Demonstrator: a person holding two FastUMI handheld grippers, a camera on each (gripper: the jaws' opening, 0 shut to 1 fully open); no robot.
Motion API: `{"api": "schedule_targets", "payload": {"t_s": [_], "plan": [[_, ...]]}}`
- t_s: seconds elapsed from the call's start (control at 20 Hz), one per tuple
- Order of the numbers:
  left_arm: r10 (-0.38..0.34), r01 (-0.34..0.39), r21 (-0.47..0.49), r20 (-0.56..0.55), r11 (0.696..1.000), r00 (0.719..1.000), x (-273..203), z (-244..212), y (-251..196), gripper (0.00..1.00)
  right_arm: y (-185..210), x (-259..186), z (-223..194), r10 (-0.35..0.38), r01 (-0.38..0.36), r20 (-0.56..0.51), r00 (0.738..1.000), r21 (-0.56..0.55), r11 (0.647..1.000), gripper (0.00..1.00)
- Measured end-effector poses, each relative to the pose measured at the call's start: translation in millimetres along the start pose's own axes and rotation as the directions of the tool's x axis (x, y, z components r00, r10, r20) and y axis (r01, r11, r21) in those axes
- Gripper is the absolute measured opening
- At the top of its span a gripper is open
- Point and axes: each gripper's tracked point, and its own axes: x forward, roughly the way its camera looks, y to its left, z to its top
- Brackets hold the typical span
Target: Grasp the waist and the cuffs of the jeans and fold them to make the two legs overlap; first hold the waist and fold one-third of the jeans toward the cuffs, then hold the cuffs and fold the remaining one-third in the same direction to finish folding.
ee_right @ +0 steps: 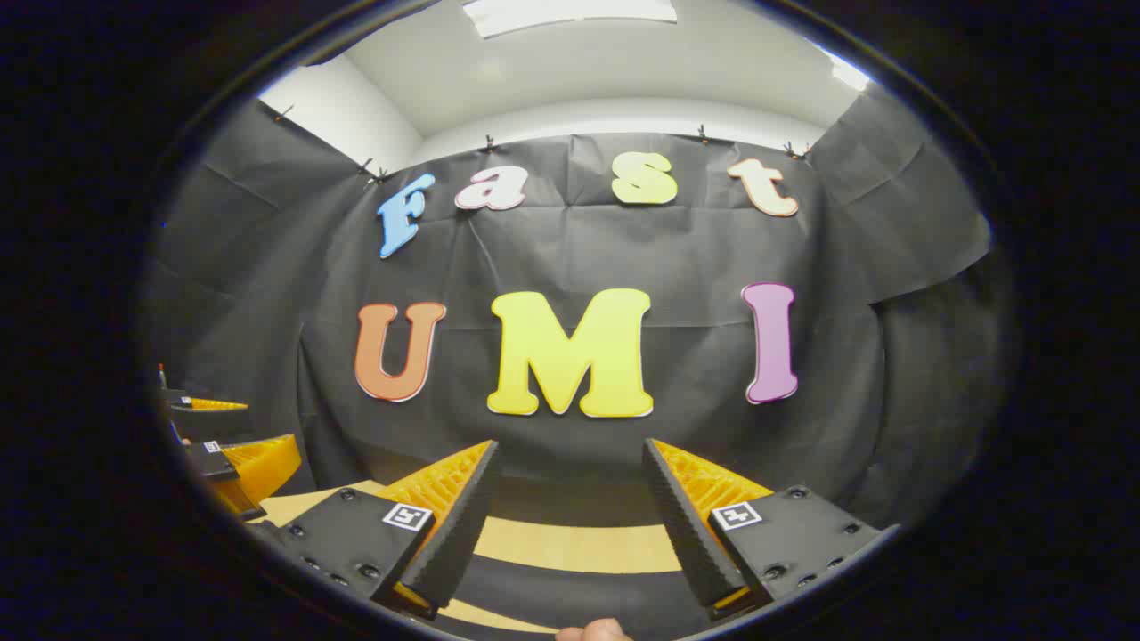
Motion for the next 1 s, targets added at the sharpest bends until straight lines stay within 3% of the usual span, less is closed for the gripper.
{"api": "schedule_targets", "payload": {"t_s": [0.3, 1.0], "plan": [[0.099, -0.1, -0.033, -0.007, 0.994, 0.995, -23, 5, 5, 1.0, -11, -7, 6, 0.055, -0.055, -0.009, 0.998, 0.007, 0.998, 0.98], [0.068, -0.068, -0.001, -0.005, 0.998, 0.998, -23, 6, -6, 1.0, -35, -27, 6, 0.007, -0.007, 0.003, 1.0, 0.001, 1.0, 0.96]]}}
